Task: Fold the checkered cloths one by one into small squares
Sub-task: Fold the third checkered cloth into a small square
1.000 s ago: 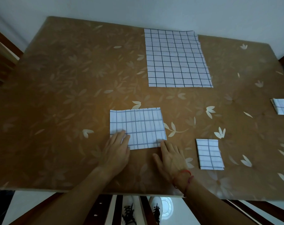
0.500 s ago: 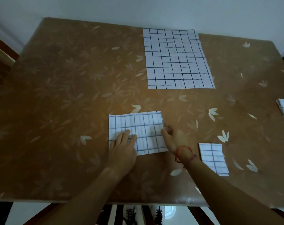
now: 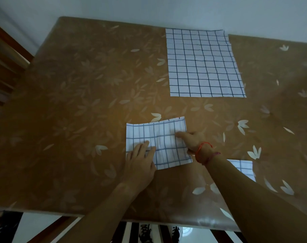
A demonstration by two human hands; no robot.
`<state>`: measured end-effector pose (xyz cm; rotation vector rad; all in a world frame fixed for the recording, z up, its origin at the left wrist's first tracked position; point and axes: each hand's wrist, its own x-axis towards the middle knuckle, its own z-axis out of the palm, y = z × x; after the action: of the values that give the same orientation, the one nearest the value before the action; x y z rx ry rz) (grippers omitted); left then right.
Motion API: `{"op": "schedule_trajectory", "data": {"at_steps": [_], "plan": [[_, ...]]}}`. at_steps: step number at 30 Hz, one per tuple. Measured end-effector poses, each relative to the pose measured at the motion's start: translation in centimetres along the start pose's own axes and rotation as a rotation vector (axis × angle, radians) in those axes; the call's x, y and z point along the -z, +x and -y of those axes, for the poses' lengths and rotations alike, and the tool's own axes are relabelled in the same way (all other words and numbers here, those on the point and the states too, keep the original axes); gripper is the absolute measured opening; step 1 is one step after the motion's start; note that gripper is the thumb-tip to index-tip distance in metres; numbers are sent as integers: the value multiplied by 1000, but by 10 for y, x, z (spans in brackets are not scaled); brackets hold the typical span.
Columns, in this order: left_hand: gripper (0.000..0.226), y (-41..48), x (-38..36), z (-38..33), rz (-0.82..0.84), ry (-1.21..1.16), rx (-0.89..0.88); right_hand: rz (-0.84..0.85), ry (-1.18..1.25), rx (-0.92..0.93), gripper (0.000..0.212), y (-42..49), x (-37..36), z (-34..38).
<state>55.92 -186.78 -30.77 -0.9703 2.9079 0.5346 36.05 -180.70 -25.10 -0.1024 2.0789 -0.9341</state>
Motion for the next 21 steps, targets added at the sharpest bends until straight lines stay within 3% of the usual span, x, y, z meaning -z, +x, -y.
{"op": "schedule_trajectory", "data": {"at_steps": [2, 6, 8, 10, 14, 17, 21], "plan": [[51, 0, 2, 2, -6, -21, -16, 26, -11, 11, 4, 0, 2, -4], [55, -4, 7, 4, -50, -55, -47, -48, 91, 36, 18, -6, 6, -18], [63, -8, 8, 3, -63, -52, -80, -100, 184, 13, 14, -11, 6, -29], [69, -12, 6, 1, -60, -61, -116, -137, 276, -38, 5, -14, 3, -42], [66, -19, -2, -3, -56, -57, -132, -195, 391, -152, 16, -32, -8, -60], [60, -22, -5, -3, -55, -76, -93, -32, 649, -276, 31, -50, -20, -72], [55, -29, -7, -3, -79, -76, -113, 178, 688, -284, 34, -77, -24, -65]]}}
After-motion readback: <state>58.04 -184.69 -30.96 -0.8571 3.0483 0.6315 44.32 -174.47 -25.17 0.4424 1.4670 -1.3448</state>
